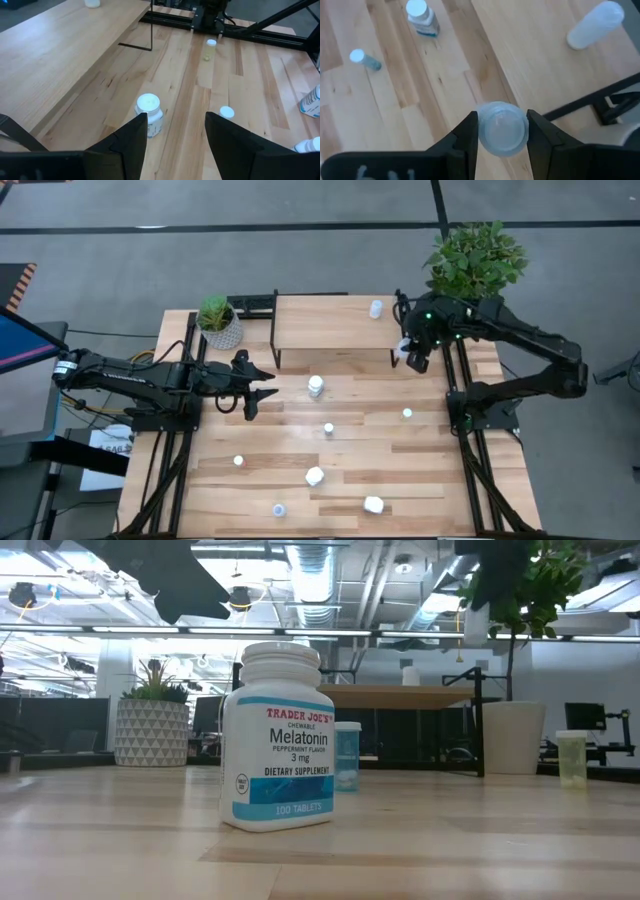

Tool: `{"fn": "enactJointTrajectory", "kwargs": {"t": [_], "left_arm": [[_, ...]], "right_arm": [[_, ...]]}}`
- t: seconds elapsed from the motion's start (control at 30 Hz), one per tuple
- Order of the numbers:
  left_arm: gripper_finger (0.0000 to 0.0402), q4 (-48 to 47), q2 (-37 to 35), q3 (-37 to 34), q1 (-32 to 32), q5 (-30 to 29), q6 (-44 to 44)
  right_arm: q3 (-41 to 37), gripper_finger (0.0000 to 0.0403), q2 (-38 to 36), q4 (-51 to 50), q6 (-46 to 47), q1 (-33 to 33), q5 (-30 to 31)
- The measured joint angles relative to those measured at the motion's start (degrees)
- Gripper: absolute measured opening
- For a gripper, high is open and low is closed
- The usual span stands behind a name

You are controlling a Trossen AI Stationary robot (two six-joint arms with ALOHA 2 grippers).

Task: Pick and place medicine bottles onto shelf by color
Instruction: Put the top white pill bottle on the shelf

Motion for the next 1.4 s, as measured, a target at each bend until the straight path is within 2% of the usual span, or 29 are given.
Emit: {"fn": "enactJointTrajectory", "kwargs": {"t": [0.17,0.4,0.63,1.1,1.4], "left_arm": [[0.0185,-0.02,0.00,0.00,0.00,0.00,0.02],[0.0185,0.00,0.00,0.00,0.00,0.00,0.01],[0.0185,0.00,0.00,0.00,0.00,0.02,0.01],[0.0185,0.00,0.00,0.00,0.00,0.01,0.00],[0.0185,0.00,0.02,0.00,0.00,0.01,0.00]], "right_arm": [[-5.53,0.0131,-0.13,7.96,1.08,-0.02,0.02],[-6.64,0.0131,4.75,15.01,2.06,-0.32,1.88],[-6.64,0.0131,8.83,17.23,0.27,-2.64,4.71],[-6.62,0.0131,9.60,23.36,-2.77,-8.25,4.94],[-6.45,0.0131,13.41,25.72,-3.64,-10.73,4.89]]}}
